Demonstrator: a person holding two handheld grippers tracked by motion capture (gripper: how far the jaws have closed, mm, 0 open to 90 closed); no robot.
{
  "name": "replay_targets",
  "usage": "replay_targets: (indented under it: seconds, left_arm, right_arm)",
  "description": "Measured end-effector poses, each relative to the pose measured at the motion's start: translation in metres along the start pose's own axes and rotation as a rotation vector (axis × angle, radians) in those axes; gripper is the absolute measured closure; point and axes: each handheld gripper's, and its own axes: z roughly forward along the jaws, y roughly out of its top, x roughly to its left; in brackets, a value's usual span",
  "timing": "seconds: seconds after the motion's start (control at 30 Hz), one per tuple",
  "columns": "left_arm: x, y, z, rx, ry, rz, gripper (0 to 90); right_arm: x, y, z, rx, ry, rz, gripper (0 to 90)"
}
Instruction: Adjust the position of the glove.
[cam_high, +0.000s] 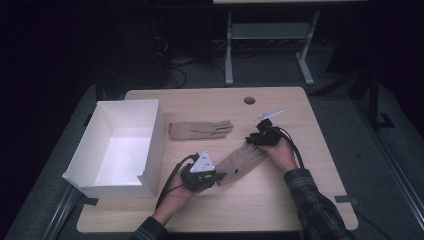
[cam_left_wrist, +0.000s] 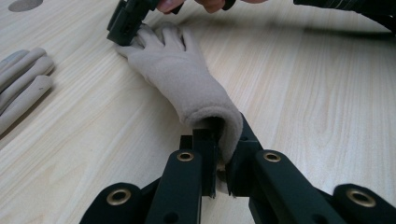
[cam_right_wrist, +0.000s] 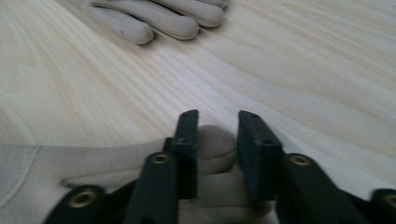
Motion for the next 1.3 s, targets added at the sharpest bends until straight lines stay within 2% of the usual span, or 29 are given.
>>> replay_targets:
  seconds: [0.13,0.2,0.27,0.33,0.4,0.47,0.53,0.57,0.67,0.77,0.87,0.93,1.0,1.2,1.3]
  left_arm:
    - [0.001,0.000,0.000,0.004,0.006,0.003,84.1]
    - [0.001,0.000,0.000,0.001,0.017,0.000,84.1]
    - [0.004,0.000,-0.001,0.000,0.036,0.009,84.1]
    - [0.008,0.000,-0.004,-0.006,0.069,0.020,84.0]
    - [0.013,0.001,-0.008,-0.004,0.122,0.041,83.8]
    - [0.019,0.002,-0.013,-0.030,0.165,0.032,83.7]
    - [0.023,0.002,-0.018,-0.034,0.220,0.055,83.5]
    - [0.024,0.001,-0.020,-0.037,0.226,0.057,83.2]
    - [0.022,-0.002,-0.019,-0.025,0.218,0.081,81.9]
    - [0.014,-0.007,-0.010,0.030,0.209,0.136,81.3]
    - [0.008,-0.008,-0.004,0.051,0.206,0.164,81.2]
    - [0.006,-0.010,-0.003,0.057,0.195,0.161,80.2]
    - [0.004,-0.013,-0.002,0.059,0.178,0.140,78.1]
    - [0.001,-0.020,-0.001,0.089,0.117,0.105,71.3]
    - [-0.001,-0.021,-0.002,0.094,0.090,0.091,60.9]
  right_arm:
    - [0.000,-0.002,-0.002,-0.009,-0.015,-0.009,83.4]
    - [-0.002,-0.002,-0.003,-0.017,-0.003,0.002,85.4]
    - [-0.002,-0.001,-0.008,-0.045,-0.010,-0.012,85.9]
    - [-0.002,0.002,-0.015,-0.093,-0.009,-0.010,86.0]
    - [-0.004,0.008,-0.030,-0.173,-0.001,-0.017,86.0]
    - [-0.004,0.013,-0.046,-0.237,0.005,-0.019,86.0]
    - [-0.006,0.016,-0.063,-0.307,0.007,-0.038,86.0]
    - [-0.007,0.016,-0.072,-0.337,0.013,-0.042,85.9]
    - [-0.004,0.006,-0.090,-0.377,0.041,-0.053,85.9]
    - [0.000,-0.014,-0.092,-0.360,0.036,-0.079,85.9]
    - [0.002,-0.032,-0.091,-0.338,0.034,-0.082,85.8]
    - [0.003,-0.039,-0.094,-0.331,0.036,-0.089,85.6]
    - [0.006,-0.044,-0.098,-0.319,0.039,-0.100,85.3]
    - [0.013,-0.061,-0.101,-0.245,0.042,-0.114,83.8]
    - [0.012,-0.068,-0.101,-0.218,0.043,-0.101,82.9]
